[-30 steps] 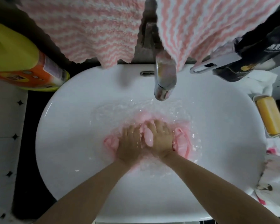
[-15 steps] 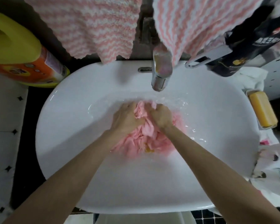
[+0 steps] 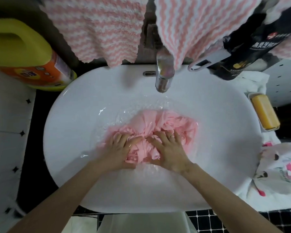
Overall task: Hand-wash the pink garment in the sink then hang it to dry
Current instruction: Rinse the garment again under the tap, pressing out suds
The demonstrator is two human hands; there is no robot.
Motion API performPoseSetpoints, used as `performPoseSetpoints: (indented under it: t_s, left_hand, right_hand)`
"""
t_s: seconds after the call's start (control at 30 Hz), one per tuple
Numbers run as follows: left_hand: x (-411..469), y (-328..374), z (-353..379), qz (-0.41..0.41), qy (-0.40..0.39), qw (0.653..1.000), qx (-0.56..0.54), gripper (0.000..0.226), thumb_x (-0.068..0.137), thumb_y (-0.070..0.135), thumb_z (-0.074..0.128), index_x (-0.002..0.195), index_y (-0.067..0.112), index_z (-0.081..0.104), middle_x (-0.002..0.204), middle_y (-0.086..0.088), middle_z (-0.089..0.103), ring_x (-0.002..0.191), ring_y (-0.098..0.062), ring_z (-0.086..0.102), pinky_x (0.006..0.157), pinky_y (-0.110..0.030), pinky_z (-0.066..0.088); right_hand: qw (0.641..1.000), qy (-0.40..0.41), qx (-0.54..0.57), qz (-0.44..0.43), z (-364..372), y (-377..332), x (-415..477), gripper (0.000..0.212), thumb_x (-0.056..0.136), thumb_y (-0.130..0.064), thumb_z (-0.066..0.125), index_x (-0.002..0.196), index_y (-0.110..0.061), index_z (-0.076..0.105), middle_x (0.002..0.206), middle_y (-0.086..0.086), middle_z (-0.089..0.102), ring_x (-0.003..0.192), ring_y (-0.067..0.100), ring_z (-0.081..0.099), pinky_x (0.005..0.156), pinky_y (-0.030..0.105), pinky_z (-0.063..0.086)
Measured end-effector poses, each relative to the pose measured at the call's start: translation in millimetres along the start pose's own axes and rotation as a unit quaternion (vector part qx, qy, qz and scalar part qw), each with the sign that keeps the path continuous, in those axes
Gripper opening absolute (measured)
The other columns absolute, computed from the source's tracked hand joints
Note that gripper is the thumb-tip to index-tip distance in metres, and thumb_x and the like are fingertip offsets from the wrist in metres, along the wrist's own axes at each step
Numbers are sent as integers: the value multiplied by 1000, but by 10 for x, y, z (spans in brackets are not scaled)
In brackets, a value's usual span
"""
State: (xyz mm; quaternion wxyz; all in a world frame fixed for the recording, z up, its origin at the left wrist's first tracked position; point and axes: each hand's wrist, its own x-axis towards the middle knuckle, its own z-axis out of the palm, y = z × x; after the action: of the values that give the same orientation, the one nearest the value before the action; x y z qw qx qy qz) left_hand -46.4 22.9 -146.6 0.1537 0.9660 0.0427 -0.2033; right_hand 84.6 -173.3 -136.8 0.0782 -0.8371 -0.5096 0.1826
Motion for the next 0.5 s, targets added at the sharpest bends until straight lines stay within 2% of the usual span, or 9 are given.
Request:
performPoseSetpoints:
  t_s: [0.07,0.1,0.13,0.17,0.2,0.23,0.3,0.4,0.5]
  left_hand:
    - [52,16,-235,-10,-31,997,-70,102,52,90,36,143,47,21,146,3,23,135,-21,17,110,-49,14]
    - [82,13,-335,-15,13,994,-105,94,55,89,36,139,46,35,146,2,24,134,-18,17,111,-48,13]
    - [118,13,-406,-32,103,985,-135,82,62,82,39,131,40,49,143,0,32,132,-19,23,110,-48,18]
    - [164,1,-452,-79,203,962,-162,71,70,73,42,125,30,57,137,-3,41,128,-22,31,108,-46,24]
    - [223,-15,-468,-152,256,933,-204,64,78,65,44,121,20,59,131,-6,47,125,-25,37,105,-43,29]
    - [305,-34,-461,-224,255,902,-267,58,85,56,46,120,12,57,127,-11,52,123,-28,42,103,-41,32]
    - [520,-3,-389,-312,152,853,-389,49,94,46,46,118,5,54,121,-17,55,116,-34,49,95,-38,38]
    - [763,151,-394,-279,76,854,-433,48,95,50,41,126,16,50,125,-10,55,115,-31,53,98,-39,41]
    - [950,260,-465,-236,31,837,-493,43,95,46,44,128,18,48,128,-8,56,118,-25,53,97,-31,41]
  right_hand:
    - [991,64,111,42,-191,-15,70,57,78,-71,45,121,-37,60,129,-2,56,120,27,52,100,55,39]
    - [974,136,166,76,-270,6,90,47,81,-63,48,117,-36,62,126,-2,58,115,24,55,97,46,42]
    - [948,221,192,123,-338,44,104,40,82,-54,51,113,-31,64,121,0,60,110,22,56,93,38,42]
    - [918,289,191,191,-388,107,125,37,84,-47,53,111,-27,66,120,3,59,107,24,55,90,34,39]
    - [889,311,190,277,-418,193,161,37,85,-45,54,114,-25,65,122,7,56,108,28,53,90,33,35]
    - [860,284,212,367,-416,280,210,40,87,-45,56,121,-26,61,126,9,52,112,32,50,93,34,34]
    - [815,163,289,475,-380,387,336,53,85,-54,59,132,-31,50,134,11,44,120,35,44,100,41,35]
    - [841,114,318,422,-359,373,527,67,81,-70,52,137,-34,45,132,6,48,120,30,48,99,42,39]
    - [854,51,386,345,-416,332,741,66,82,-69,52,137,-34,45,113,-3,57,104,18,56,92,35,42]
